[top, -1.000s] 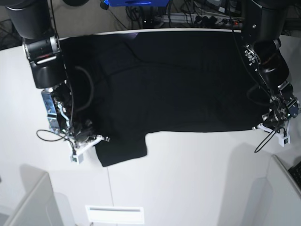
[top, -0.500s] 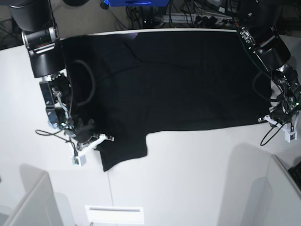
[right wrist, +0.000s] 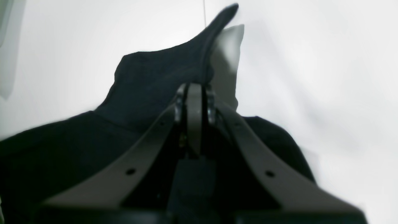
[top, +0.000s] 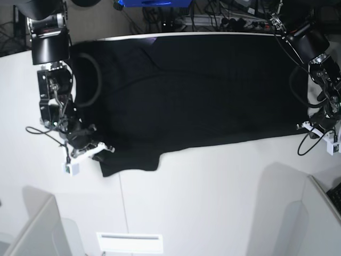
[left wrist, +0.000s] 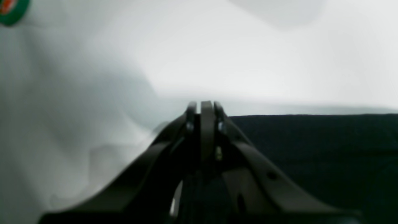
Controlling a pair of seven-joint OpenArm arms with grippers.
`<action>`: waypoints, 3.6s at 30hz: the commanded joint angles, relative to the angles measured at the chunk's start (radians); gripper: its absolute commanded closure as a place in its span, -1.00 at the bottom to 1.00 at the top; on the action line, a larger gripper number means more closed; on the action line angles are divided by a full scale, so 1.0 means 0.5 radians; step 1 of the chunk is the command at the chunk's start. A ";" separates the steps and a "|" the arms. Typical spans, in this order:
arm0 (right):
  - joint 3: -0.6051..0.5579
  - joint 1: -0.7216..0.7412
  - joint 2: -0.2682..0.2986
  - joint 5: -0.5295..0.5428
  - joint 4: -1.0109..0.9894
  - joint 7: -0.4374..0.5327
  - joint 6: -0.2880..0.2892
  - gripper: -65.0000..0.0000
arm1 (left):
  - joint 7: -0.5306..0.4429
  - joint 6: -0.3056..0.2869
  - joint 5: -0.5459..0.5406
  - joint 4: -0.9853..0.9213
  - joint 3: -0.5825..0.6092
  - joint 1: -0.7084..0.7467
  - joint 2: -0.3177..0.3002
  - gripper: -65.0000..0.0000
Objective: Fold the T-shirt properly
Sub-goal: 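Lift the hem and fold it over toward the shoulder edge with both grippers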
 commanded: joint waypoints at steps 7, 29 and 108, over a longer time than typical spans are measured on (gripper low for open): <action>0.214 -0.121 0.021 0.010 0.261 -0.038 0.009 1.00 | 0.035 -0.003 -0.124 0.274 -0.009 0.088 -0.041 1.00; 0.328 -0.605 0.011 0.025 0.709 -0.075 0.006 1.00 | 0.035 -0.027 -0.376 0.645 -0.181 0.527 -0.072 1.00; 1.049 -1.578 -0.375 0.276 1.154 -0.464 0.024 0.52 | 0.032 -0.030 -0.357 0.992 -0.266 1.417 -0.142 -0.33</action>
